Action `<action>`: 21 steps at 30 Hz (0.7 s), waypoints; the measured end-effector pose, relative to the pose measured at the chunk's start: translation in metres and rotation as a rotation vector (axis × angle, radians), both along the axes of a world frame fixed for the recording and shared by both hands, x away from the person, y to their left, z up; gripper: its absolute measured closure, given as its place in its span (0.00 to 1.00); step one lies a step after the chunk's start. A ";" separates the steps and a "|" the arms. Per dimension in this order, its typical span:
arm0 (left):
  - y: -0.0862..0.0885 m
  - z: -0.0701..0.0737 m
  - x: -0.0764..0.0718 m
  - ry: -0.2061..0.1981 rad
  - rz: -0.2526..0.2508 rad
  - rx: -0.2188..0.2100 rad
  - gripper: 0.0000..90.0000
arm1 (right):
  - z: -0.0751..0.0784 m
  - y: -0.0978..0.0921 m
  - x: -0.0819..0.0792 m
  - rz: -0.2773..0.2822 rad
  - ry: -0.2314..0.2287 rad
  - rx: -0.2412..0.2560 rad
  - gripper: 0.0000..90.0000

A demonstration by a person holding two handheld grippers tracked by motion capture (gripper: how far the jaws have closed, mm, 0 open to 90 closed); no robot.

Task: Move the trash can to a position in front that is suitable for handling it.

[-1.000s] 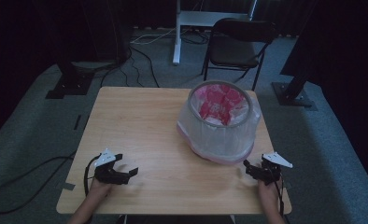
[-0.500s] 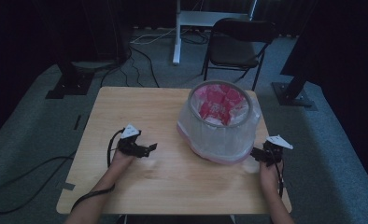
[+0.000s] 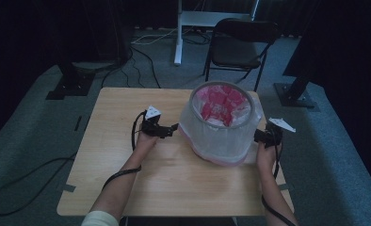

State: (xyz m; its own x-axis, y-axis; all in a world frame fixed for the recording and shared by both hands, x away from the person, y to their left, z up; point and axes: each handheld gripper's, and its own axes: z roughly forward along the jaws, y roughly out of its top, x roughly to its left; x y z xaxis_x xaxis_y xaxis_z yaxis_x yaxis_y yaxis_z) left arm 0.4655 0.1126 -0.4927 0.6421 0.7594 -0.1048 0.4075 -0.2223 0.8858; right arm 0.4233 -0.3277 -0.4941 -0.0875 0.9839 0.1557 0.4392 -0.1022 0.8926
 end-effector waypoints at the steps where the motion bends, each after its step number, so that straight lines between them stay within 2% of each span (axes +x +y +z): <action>1: -0.004 0.002 0.001 -0.007 0.000 0.005 0.00 | 0.002 0.002 0.002 0.009 0.000 0.000 0.14; 6: -0.013 0.010 0.006 -0.011 0.010 -0.009 0.00 | 0.007 0.012 0.005 0.058 -0.011 -0.016 0.14; 10: -0.021 0.014 0.006 -0.019 -0.005 -0.011 0.00 | 0.007 0.015 0.006 0.094 -0.003 0.009 0.14; 11: -0.022 0.014 0.005 -0.016 -0.010 -0.013 0.00 | 0.006 0.017 0.006 0.112 -0.010 0.025 0.14; 13: -0.024 0.016 0.005 -0.015 -0.015 0.000 0.00 | 0.008 0.020 0.005 0.127 -0.021 0.022 0.16; 16: -0.025 0.018 0.005 -0.014 -0.022 -0.001 0.00 | 0.010 0.021 0.005 0.144 -0.027 0.054 0.16; 19: -0.025 0.022 0.004 -0.016 -0.034 -0.005 0.00 | 0.013 0.027 0.005 0.157 -0.028 0.035 0.16; 21: -0.022 0.023 0.003 -0.021 -0.022 -0.013 0.00 | 0.014 0.031 0.004 0.167 -0.037 0.016 0.18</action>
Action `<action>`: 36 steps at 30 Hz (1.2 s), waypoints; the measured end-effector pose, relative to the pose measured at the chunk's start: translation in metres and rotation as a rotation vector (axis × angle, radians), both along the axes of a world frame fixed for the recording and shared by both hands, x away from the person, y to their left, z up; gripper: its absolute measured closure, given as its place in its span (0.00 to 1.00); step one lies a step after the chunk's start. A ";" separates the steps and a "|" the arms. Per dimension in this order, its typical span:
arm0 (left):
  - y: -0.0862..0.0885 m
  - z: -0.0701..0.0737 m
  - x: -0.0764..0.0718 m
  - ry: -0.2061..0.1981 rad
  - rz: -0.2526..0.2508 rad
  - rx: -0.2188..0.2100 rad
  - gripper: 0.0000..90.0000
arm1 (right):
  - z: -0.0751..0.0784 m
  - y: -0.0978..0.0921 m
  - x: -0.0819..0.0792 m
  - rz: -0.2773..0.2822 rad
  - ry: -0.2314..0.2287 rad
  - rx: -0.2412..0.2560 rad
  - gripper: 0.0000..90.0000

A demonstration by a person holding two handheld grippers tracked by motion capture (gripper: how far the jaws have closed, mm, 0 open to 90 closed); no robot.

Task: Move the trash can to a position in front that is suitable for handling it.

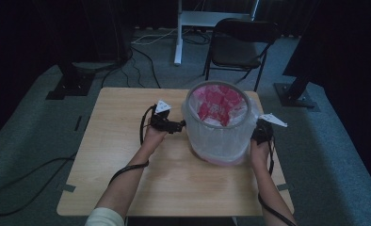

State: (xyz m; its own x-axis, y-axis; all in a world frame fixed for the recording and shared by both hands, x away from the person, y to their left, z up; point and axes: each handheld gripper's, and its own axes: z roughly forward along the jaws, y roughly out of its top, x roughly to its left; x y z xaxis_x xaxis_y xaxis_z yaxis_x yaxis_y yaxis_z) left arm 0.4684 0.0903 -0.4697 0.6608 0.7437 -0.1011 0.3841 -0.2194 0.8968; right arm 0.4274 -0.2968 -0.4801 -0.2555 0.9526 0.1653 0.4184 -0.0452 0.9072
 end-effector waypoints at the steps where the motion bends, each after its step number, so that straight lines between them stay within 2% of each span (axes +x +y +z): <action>1: 0.003 0.001 0.000 -0.004 0.001 0.007 0.00 | 0.001 0.002 0.000 0.002 -0.002 -0.006 0.18; 4: 0.011 0.002 -0.003 -0.016 0.008 0.028 0.00 | 0.002 0.011 0.000 0.016 -0.007 -0.028 0.18; 8: 0.023 0.003 -0.007 -0.015 0.006 0.046 0.00 | 0.001 0.021 0.002 0.034 0.011 0.003 0.20; 14: 0.044 0.008 -0.016 -0.023 0.009 0.095 0.00 | 0.004 0.043 0.000 0.080 0.007 -0.032 0.21; 17: 0.055 0.010 -0.022 -0.021 0.008 0.107 0.00 | 0.003 0.051 0.000 0.116 0.012 -0.010 0.21; 22: 0.074 0.011 -0.034 -0.029 0.013 0.128 0.00 | 0.003 0.068 -0.004 0.152 0.006 -0.017 0.22; 28: 0.095 0.011 -0.048 -0.029 0.025 0.139 0.00 | 0.005 0.088 -0.013 0.203 -0.001 -0.043 0.22; 32: 0.109 0.010 -0.059 -0.025 0.043 0.130 0.00 | 0.003 0.099 -0.023 0.253 0.003 -0.021 0.22; 36: 0.120 0.008 -0.070 -0.024 0.047 0.115 0.00 | 0.004 0.109 -0.031 0.285 -0.013 -0.041 0.22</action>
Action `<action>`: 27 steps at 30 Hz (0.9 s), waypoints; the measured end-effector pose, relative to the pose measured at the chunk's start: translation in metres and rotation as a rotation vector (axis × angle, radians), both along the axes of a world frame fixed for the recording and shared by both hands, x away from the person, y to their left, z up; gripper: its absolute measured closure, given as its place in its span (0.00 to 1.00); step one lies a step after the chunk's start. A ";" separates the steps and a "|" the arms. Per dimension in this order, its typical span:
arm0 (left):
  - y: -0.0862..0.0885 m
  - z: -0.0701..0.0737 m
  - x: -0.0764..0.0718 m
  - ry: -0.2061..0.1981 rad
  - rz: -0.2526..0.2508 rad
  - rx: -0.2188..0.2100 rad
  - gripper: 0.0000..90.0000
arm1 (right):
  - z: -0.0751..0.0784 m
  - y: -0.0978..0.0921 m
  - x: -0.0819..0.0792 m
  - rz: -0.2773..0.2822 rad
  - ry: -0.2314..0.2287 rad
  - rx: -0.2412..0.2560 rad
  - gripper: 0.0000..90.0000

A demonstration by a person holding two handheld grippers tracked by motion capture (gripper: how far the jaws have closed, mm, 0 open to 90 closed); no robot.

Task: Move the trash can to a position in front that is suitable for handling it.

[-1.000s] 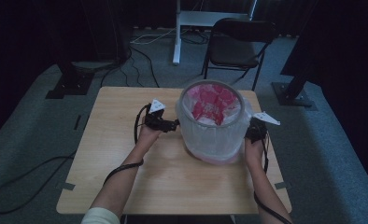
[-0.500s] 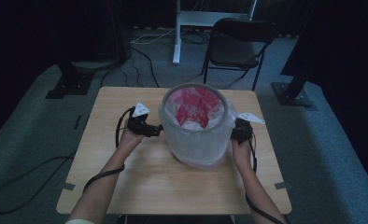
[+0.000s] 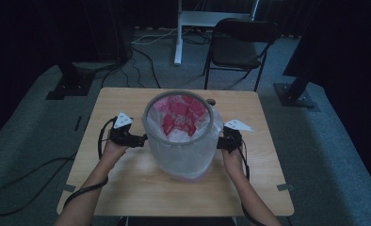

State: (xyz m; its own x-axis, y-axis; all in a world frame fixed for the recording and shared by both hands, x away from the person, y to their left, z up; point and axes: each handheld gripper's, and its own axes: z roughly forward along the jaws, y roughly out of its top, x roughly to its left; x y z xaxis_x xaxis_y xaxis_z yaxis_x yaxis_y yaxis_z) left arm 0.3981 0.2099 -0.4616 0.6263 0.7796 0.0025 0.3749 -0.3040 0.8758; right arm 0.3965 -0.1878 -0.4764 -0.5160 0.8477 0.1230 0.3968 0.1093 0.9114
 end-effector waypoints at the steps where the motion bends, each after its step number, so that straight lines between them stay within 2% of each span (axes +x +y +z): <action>1: 0.003 0.001 -0.004 -0.002 0.001 0.008 0.00 | 0.000 0.002 -0.001 0.004 0.004 0.002 0.22; 4: 0.006 0.002 -0.010 -0.007 0.001 0.023 0.00 | 0.001 0.006 -0.004 0.018 0.001 -0.005 0.22; 5: 0.010 0.002 -0.017 -0.010 0.003 0.029 0.00 | 0.001 0.008 -0.006 0.024 0.001 -0.010 0.22; 11: 0.025 0.002 -0.036 -0.012 0.003 0.031 0.00 | 0.001 0.022 -0.024 0.060 0.005 -0.002 0.23; 21: 0.045 0.004 -0.069 -0.034 0.002 0.071 0.00 | 0.003 0.043 -0.046 0.117 0.005 -0.024 0.23; 27: 0.057 0.002 -0.089 -0.027 0.001 0.051 0.00 | 0.003 0.055 -0.059 0.132 0.016 -0.020 0.23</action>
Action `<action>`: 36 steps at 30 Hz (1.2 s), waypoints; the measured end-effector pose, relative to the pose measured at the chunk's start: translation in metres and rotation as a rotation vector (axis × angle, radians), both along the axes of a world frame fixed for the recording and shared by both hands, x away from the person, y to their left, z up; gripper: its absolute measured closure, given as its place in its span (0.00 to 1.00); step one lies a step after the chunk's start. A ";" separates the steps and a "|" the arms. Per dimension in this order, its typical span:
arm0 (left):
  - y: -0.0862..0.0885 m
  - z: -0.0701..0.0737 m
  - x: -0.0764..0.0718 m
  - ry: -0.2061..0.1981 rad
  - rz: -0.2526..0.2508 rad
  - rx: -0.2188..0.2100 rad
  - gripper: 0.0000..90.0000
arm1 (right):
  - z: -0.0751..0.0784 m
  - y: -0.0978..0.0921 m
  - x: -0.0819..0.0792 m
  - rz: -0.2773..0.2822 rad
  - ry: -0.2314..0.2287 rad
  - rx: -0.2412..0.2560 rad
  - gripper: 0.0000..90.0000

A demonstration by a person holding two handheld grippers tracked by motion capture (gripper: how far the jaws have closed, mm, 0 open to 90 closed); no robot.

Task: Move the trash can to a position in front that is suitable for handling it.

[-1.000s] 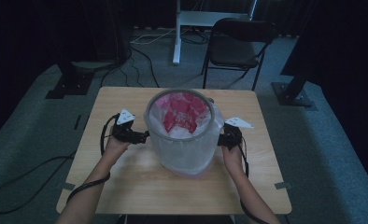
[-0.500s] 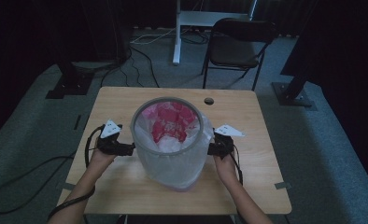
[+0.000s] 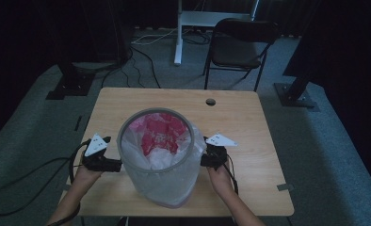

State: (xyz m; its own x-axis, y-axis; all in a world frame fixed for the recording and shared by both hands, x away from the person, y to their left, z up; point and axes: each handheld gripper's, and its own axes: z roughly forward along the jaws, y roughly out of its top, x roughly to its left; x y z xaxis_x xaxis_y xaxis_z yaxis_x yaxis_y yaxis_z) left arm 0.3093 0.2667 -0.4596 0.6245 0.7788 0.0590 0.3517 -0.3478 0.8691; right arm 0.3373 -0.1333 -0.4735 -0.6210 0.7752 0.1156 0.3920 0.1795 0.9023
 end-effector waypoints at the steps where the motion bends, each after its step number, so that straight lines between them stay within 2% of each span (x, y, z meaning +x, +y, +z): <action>1: 0.002 -0.001 -0.003 0.001 -0.001 -0.004 0.00 | 0.000 0.001 -0.001 0.004 0.001 0.003 0.23; 9: 0.005 0.000 -0.016 -0.002 -0.010 0.012 0.00 | 0.000 0.004 -0.018 0.041 -0.001 0.002 0.23; 15: 0.004 -0.004 -0.017 0.008 -0.001 -0.023 0.00 | -0.003 0.000 -0.024 0.059 0.005 0.024 0.23; 20: 0.005 -0.010 -0.014 0.013 -0.011 -0.081 0.00 | -0.004 -0.005 -0.024 0.074 0.001 0.022 0.17; 22: 0.009 -0.015 -0.013 0.030 -0.019 -0.103 0.00 | -0.007 -0.012 -0.022 0.093 0.009 0.036 0.17; 24: 0.012 -0.018 -0.012 0.041 -0.021 -0.098 0.00 | -0.011 -0.018 -0.022 0.091 0.011 0.028 0.17; 26: 0.017 -0.024 -0.013 0.058 -0.031 -0.098 0.00 | -0.020 -0.038 -0.021 0.090 0.047 0.054 0.17; 27: 0.020 -0.028 -0.013 0.076 -0.032 -0.096 0.00 | -0.020 -0.038 -0.021 0.090 0.047 0.054 0.17; 28: 0.024 -0.034 -0.014 0.103 -0.032 -0.098 0.00 | -0.026 -0.053 -0.020 0.096 0.063 0.059 0.17; 30: 0.029 -0.042 -0.016 0.133 -0.017 -0.109 0.00 | -0.030 -0.064 -0.019 0.095 0.079 0.063 0.17; 31: 0.032 -0.046 -0.017 0.145 -0.008 -0.118 0.00 | -0.031 -0.071 -0.019 0.107 0.084 0.080 0.17; 33: 0.036 -0.053 -0.018 0.165 0.005 -0.133 0.00 | -0.033 -0.081 -0.019 0.116 0.100 0.092 0.17; 36: 0.038 -0.063 -0.022 0.187 0.005 -0.117 0.00 | -0.030 -0.092 -0.018 0.131 0.112 0.106 0.17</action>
